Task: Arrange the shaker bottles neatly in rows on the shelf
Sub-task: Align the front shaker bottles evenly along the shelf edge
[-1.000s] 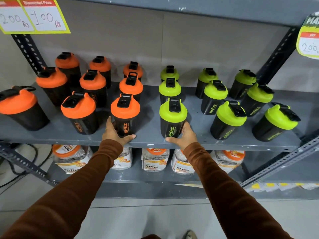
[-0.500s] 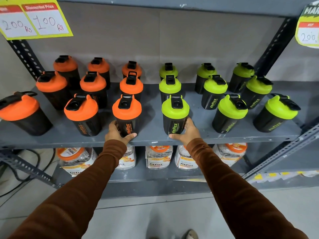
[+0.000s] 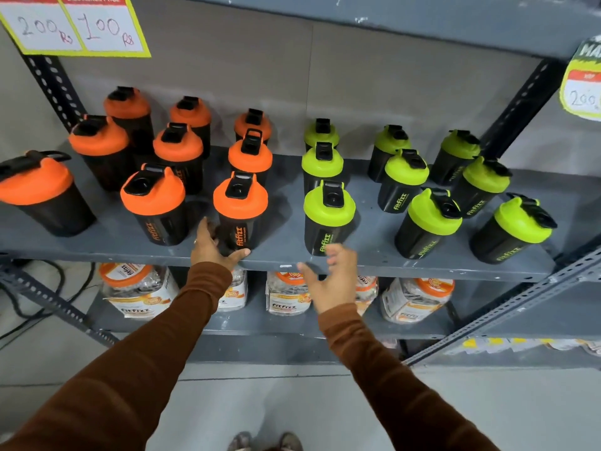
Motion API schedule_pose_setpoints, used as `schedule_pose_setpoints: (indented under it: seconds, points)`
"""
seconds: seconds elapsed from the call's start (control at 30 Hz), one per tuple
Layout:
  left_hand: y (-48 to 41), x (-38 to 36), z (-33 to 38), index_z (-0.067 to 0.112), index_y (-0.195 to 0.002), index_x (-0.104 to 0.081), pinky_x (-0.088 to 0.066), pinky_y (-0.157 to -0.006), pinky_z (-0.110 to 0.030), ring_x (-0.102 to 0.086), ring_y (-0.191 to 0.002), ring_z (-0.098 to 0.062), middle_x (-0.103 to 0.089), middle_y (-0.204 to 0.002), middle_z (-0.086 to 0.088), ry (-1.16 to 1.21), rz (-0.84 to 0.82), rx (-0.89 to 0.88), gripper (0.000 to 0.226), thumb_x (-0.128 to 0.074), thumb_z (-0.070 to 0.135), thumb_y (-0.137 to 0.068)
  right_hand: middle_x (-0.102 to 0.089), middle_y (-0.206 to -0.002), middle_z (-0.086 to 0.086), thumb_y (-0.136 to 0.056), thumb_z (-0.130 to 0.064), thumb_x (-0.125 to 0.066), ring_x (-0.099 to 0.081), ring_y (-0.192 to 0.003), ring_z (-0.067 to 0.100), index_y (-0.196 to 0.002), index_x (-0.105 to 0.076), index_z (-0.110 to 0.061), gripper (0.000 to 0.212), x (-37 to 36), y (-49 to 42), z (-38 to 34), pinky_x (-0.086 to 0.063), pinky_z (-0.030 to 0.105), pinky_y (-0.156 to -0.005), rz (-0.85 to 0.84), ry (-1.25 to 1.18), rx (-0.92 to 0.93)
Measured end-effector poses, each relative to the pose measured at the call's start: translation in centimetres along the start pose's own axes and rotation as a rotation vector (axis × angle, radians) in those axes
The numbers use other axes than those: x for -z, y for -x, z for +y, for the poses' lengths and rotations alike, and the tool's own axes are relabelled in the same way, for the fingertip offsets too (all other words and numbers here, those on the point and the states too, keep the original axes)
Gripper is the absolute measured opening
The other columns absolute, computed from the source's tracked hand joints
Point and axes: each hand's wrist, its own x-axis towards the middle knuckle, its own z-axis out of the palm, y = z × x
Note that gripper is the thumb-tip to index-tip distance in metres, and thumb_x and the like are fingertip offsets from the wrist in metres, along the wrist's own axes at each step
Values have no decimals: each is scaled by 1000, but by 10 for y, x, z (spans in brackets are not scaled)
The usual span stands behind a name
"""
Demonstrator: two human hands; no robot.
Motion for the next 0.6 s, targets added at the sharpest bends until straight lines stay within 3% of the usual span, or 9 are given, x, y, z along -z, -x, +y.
schedule_pose_setpoints:
  seconds: [0.1, 0.2, 0.3, 0.4, 0.47, 0.53, 0.6]
  points:
    - [17, 12, -7, 2, -132, -34, -39, -103, -42, -46, -120, -31, -45, -136, -19, -19, 53, -104, 79, -78, 5, -66, -49, -85, 3, -72, -26, -70, -43, -70, -7, -89, -60, -5, 29, -28, 16, -23, -35, -3, -69, -152, -62, 151]
    - [28, 38, -26, -6, -113, -49, -44, -92, -47, -54, -104, -39, -56, -112, -27, -140, 172, -282, 44, -70, 7, -76, -58, -82, 10, -75, -20, -68, -44, -70, -6, -86, -63, -4, 20, -61, 21, -52, -36, -1, -70, -269, -131, 222]
    - [20, 78, -44, -8, -99, -54, -44, -83, -47, -56, -91, -44, -57, -96, -30, -237, 290, -310, 29, -67, 7, -79, -54, -90, 4, -75, -12, -71, -48, -79, -2, -96, -62, -1, 25, -103, 24, -76, -40, 4, -74, -365, -213, 189]
    - [-4, 129, -59, -6, -96, -52, -44, -82, -51, -54, -89, -45, -55, -94, -30, -243, 395, -293, 36, -62, 25, -80, -51, -115, 10, -72, -16, -74, -51, -105, 14, -119, -52, -5, 53, -155, 30, -94, -43, 26, -93, -401, -234, 68]
    - [-21, 161, -69, -9, -99, -50, -42, -87, -52, -51, -93, -48, -52, -98, -34, -230, 459, -281, 51, -57, 35, -77, -39, -134, 16, -68, -15, -79, -41, -126, 26, -133, -36, -6, 77, -184, 32, -104, -36, 40, -108, -358, -239, -44]
    - [-38, 189, -78, -14, -109, -45, -29, -103, -37, -45, -105, -52, -46, -110, -39, -205, 510, -273, 62, -70, 29, -71, -32, -141, 18, -64, -12, -82, -32, -133, 28, -138, -25, -4, 94, -206, 32, -112, -29, 42, -113, -311, -250, -124]
    - [-50, 212, -83, -15, -122, -36, -9, -107, -11, -34, -122, -50, -36, -127, -39, -172, 508, -258, 83, -82, 18, -61, -32, -143, 18, -59, -9, -85, -32, -134, 29, -139, -22, -2, 102, -223, 31, -116, -27, 42, -114, -274, -233, -158]
